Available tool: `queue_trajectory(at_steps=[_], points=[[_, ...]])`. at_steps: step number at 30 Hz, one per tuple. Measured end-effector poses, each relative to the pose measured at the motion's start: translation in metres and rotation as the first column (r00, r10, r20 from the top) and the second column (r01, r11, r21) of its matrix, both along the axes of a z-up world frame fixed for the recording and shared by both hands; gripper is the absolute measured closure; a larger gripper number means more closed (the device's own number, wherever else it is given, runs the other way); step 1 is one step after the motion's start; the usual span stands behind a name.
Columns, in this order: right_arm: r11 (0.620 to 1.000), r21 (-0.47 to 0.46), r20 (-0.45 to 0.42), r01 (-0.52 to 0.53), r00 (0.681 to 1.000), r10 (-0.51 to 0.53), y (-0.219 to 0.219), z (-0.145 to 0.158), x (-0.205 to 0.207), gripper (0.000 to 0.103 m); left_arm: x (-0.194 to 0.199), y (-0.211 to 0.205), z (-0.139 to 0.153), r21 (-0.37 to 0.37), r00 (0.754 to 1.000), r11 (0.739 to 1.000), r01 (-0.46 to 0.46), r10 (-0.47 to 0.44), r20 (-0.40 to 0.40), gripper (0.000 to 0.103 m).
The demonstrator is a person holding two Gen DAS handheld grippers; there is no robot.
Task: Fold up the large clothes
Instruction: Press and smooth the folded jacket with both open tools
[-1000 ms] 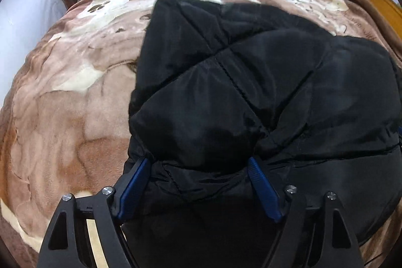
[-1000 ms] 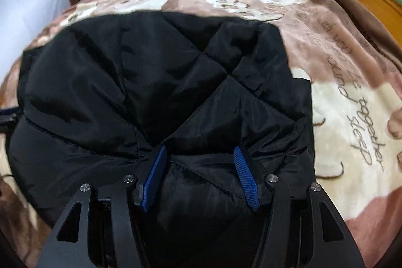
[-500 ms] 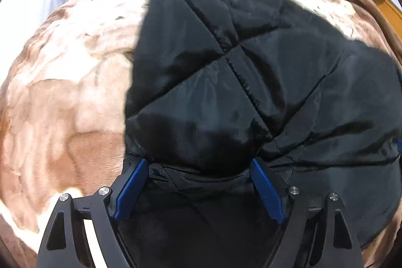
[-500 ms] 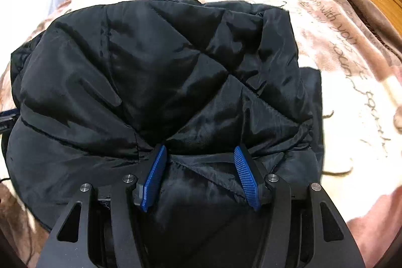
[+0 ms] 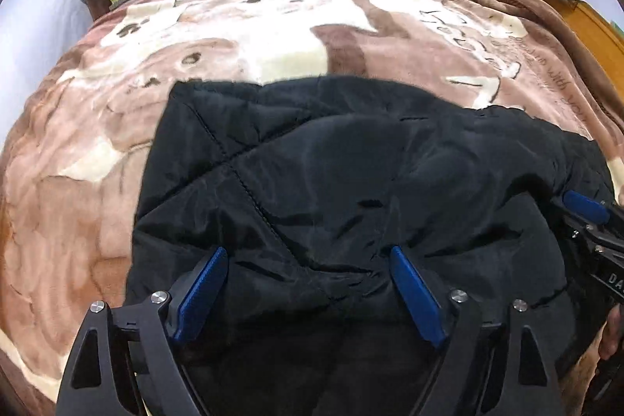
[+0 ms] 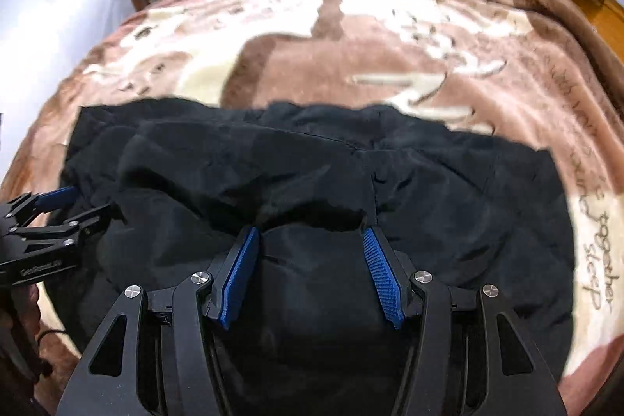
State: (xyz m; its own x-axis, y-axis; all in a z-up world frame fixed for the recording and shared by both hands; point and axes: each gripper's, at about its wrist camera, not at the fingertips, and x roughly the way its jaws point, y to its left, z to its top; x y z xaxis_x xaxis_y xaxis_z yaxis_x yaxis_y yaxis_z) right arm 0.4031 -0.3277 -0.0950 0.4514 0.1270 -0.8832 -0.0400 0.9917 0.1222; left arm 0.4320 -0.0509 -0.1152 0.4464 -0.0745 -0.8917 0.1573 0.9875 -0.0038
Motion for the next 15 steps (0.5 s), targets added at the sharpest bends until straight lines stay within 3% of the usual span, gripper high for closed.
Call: queue_trajectory(at_steps=[5, 15], points=[[0.999, -0.044, -0.039, 0.016, 0.999, -0.018, 0.001, -0.018, 0.004, 0.047, 0.003, 0.000, -0.021, -0.020, 0.999, 1.000, -0.021, 0.021, -0.030, 0.014], [0.998, -0.055, -0.042, 0.027, 0.999, -0.029, 0.005, -0.028, -0.002, 0.047, 0.000, 0.005, -0.031, -0.035, 1.000, 0.999, -0.029, 0.029, -0.005, 0.014]])
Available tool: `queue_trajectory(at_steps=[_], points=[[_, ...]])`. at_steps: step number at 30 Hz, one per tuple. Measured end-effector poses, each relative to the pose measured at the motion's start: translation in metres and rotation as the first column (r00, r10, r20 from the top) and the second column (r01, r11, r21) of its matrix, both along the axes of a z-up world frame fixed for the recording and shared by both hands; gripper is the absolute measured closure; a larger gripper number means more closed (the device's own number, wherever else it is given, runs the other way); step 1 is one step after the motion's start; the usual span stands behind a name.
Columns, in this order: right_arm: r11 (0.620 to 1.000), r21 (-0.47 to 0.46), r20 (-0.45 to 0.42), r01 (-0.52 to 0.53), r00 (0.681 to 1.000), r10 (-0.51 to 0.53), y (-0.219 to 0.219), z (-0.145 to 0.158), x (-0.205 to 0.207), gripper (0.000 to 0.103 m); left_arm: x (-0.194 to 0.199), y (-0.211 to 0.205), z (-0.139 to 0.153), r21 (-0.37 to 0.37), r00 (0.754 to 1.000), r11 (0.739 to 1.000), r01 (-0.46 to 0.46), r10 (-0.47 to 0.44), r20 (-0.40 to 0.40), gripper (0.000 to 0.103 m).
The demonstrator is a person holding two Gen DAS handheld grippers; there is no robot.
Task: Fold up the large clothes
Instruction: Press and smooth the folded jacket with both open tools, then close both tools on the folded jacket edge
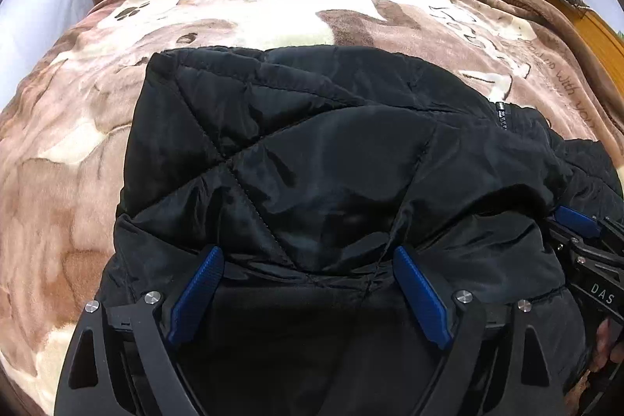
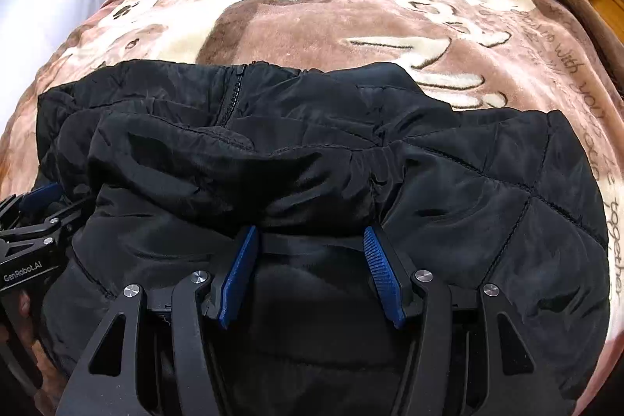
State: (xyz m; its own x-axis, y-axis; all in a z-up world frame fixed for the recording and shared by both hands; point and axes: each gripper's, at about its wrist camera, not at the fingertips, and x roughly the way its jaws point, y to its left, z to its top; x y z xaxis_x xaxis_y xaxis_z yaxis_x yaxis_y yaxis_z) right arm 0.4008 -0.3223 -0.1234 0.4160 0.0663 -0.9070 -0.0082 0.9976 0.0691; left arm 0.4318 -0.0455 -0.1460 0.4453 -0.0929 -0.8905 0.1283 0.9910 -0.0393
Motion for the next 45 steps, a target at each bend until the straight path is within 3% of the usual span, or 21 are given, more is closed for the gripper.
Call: queue_trajectory(at_steps=[3, 9, 13, 18, 24, 30, 36, 38, 45], points=[[1.000, -0.003, 0.004, -0.006, 1.000, 0.006, 0.000, 0.003, 0.001, 0.047, -0.002, 0.004, 0.002, -0.025, 1.000, 1.000, -0.012, 0.012, 0.004, 0.013], [0.995, 0.095, 0.069, -0.029, 0.997, 0.023, -0.017, 0.039, -0.014, 0.046, -0.015, 0.014, 0.031, -0.033, 0.998, 0.998, 0.057, -0.056, 0.035, 0.014], [0.998, -0.012, 0.156, -0.063, 0.986, 0.064, -0.017, 0.065, -0.035, 0.045, -0.028, 0.019, 0.053, 0.051, 0.993, 0.996, 0.074, -0.078, 0.091, 0.014], [0.991, -0.120, 0.216, -0.057, 0.973, 0.082, -0.012, 0.091, -0.067, 0.040, -0.048, 0.044, 0.076, 0.016, 0.991, 0.999, 0.035, -0.037, 0.127, 0.014], [0.991, -0.128, 0.281, -0.034, 0.957, 0.069, -0.022, 0.113, -0.101, 0.036, -0.079, 0.073, 0.071, 0.051, 0.992, 0.998, 0.033, -0.039, 0.119, 0.014], [0.988, -0.157, 0.287, 0.004, 0.957, 0.041, -0.040, 0.116, -0.115, 0.035, -0.090, 0.112, 0.050, 0.030, 0.998, 0.999, -0.034, 0.032, 0.048, 0.014], [0.983, -0.178, 0.265, 0.030, 0.964, 0.019, -0.060, 0.106, -0.120, 0.030, -0.086, 0.126, 0.038, -0.043, 0.998, 0.997, -0.067, 0.068, 0.016, 0.011], [0.983, -0.183, 0.253, 0.032, 0.967, 0.016, -0.068, 0.101, -0.125, 0.030, -0.083, 0.123, 0.034, -0.019, 0.998, 0.998, -0.060, 0.060, 0.006, 0.008], [0.995, -0.056, 0.156, 0.077, 0.985, -0.067, -0.122, 0.076, -0.138, 0.026, -0.067, 0.114, 0.023, -0.118, 0.998, 0.993, 0.002, -0.009, -0.061, 0.007]])
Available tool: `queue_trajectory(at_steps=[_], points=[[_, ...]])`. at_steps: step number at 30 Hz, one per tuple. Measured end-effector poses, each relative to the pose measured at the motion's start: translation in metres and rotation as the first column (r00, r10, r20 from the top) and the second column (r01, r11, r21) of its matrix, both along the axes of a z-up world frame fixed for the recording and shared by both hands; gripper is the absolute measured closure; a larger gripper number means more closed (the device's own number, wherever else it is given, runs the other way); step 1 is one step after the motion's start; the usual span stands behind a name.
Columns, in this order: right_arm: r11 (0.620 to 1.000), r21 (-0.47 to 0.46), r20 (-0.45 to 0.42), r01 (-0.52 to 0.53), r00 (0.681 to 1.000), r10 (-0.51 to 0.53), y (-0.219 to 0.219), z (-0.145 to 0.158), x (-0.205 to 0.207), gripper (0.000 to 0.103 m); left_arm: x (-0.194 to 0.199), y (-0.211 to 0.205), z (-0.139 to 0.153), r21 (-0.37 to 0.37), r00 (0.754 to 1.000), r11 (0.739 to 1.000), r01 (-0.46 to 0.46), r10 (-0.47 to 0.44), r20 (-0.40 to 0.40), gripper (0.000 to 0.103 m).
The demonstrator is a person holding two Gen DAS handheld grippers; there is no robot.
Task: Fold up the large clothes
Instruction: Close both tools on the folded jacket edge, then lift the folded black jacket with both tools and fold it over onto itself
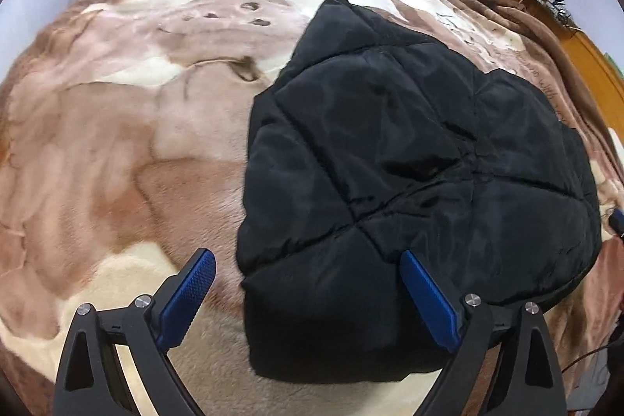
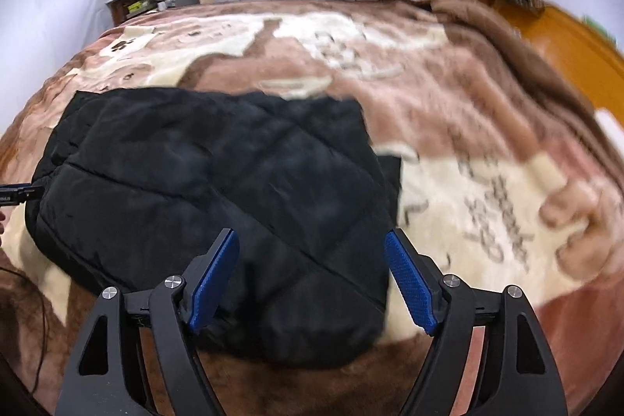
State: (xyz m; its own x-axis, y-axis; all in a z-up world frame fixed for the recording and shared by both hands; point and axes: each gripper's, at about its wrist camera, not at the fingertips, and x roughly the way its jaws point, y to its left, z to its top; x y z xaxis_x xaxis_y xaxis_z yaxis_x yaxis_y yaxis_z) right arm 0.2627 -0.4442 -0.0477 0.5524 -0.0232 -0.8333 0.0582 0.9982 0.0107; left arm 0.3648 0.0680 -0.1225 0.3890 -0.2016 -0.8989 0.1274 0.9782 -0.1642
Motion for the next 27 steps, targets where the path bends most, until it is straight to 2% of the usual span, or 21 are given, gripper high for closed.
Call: queue_trajectory(at_steps=[7, 11, 15, 19, 23, 24, 27], points=[[0.987, 0.146, -0.090, 0.064, 0.995, -0.051, -0.041, -0.028, -0.002, 0.026, 0.012, 0.004, -0.016, -0.058, 0.999, 0.998, -0.027, 0.024, -0.047, 0.001], [0.955, 0.283, -0.123, 0.087, 0.991, -0.053, -0.056, -0.043, 0.004, 0.025, 0.019, 0.006, -0.025, -0.093, 0.996, 0.995, -0.022, 0.014, -0.089, 0.000], [0.933, 0.350, -0.126, 0.084, 0.991, -0.041, -0.063, -0.051, 0.010, 0.025, 0.024, 0.005, -0.030, -0.103, 0.994, 0.995, -0.009, -0.002, -0.108, 0.000], [0.877, 0.472, -0.176, 0.096, 0.984, -0.014, -0.075, -0.071, 0.025, 0.023, 0.029, 0.004, -0.036, -0.130, 0.991, 0.992, 0.010, -0.027, -0.133, 0.000], [0.840, 0.532, -0.223, 0.106, 0.975, 0.018, -0.079, -0.092, 0.036, 0.003, 0.036, 0.006, -0.049, -0.186, 0.981, 0.983, 0.002, -0.038, -0.189, 0.000], [0.836, 0.540, -0.225, 0.100, 0.974, 0.029, -0.079, -0.096, 0.038, 0.002, 0.037, 0.006, -0.053, -0.210, 0.977, 0.978, -0.003, -0.042, -0.210, 0.000], [0.782, 0.616, -0.233, 0.095, 0.970, 0.065, -0.078, -0.110, 0.045, 0.002, 0.042, 0.008, -0.063, -0.235, 0.970, 0.972, -0.004, -0.054, -0.238, 0.000]])
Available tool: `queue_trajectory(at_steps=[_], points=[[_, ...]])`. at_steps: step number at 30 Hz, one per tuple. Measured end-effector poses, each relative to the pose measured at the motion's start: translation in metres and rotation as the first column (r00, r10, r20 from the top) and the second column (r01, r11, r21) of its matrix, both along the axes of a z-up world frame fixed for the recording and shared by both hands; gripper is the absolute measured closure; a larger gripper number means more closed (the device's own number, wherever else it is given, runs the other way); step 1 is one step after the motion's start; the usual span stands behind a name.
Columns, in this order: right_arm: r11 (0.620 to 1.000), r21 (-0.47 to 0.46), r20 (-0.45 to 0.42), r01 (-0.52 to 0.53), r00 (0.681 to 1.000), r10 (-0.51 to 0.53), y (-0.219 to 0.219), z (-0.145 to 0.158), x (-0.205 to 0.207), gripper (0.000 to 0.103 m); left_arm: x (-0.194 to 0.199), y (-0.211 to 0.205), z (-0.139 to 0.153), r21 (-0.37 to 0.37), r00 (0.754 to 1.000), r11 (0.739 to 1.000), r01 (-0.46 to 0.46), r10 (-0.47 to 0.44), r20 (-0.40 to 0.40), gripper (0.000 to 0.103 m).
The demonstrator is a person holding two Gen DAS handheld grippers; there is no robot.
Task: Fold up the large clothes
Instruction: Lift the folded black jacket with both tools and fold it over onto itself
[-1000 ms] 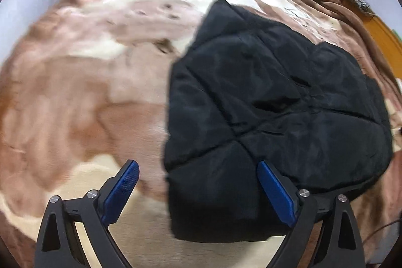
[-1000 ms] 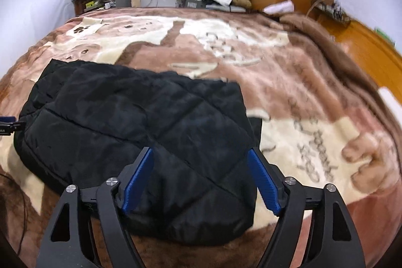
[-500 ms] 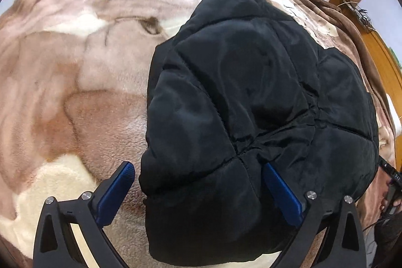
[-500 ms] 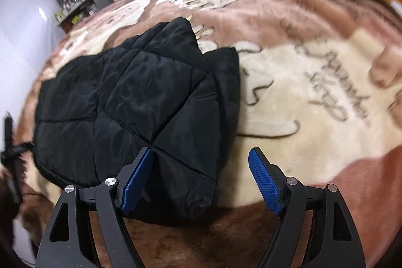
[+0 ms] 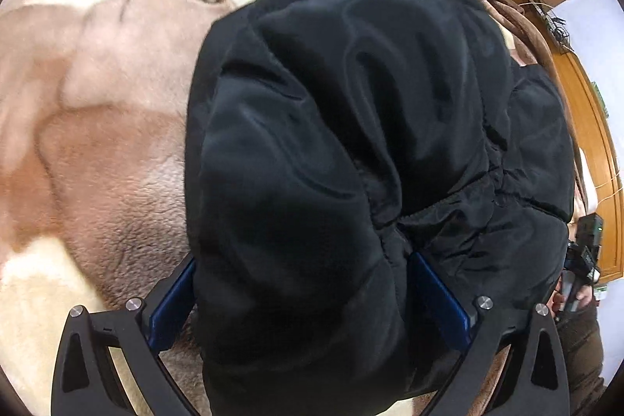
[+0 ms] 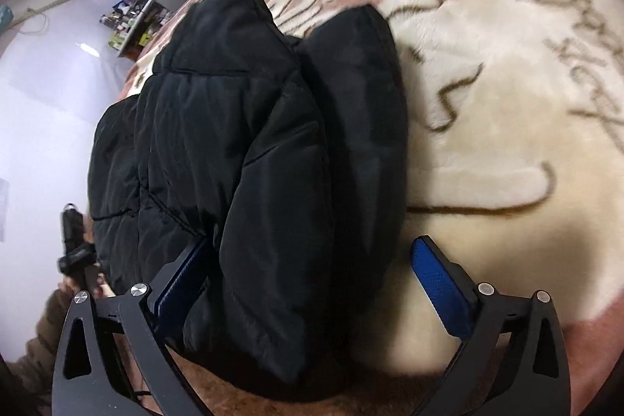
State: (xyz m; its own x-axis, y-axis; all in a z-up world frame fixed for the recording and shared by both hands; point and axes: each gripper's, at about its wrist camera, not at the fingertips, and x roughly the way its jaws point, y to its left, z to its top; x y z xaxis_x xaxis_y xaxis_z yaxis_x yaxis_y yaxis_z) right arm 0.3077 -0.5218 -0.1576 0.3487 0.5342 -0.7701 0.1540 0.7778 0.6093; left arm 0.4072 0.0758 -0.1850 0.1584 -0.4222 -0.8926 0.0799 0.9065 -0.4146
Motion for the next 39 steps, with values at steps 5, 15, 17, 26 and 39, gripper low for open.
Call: queue_trajectory(at_steps=[5, 15, 17, 26, 39], points=[[0.997, -0.002, 0.001, -0.072, 0.997, 0.072, 0.011, -0.008, 0.011, 0.001, 0.012, 0.001, -0.012, -0.037, 0.998, 0.999, 0.023, -0.025, -0.057, 0.000], [0.995, 0.020, -0.016, -0.102, 0.995, 0.102, 0.019, -0.014, 0.017, 0.001, 0.038, -0.011, -0.022, -0.041, 0.992, 0.998, 0.051, -0.055, -0.115, 0.000], [0.994, 0.036, -0.011, -0.102, 0.995, 0.102, 0.019, -0.013, 0.013, 0.008, 0.040, -0.015, -0.021, -0.042, 0.992, 0.998, 0.047, -0.051, -0.115, 0.000], [0.986, 0.053, 0.037, -0.158, 0.987, 0.157, 0.035, -0.001, 0.012, 0.039, 0.028, -0.012, -0.014, -0.112, 0.993, 0.992, 0.052, -0.063, -0.101, 0.025], [0.992, 0.075, -0.017, -0.103, 0.994, 0.105, 0.035, -0.012, 0.019, 0.030, 0.033, -0.027, -0.014, -0.092, 0.993, 0.995, 0.044, -0.054, -0.104, 0.022]])
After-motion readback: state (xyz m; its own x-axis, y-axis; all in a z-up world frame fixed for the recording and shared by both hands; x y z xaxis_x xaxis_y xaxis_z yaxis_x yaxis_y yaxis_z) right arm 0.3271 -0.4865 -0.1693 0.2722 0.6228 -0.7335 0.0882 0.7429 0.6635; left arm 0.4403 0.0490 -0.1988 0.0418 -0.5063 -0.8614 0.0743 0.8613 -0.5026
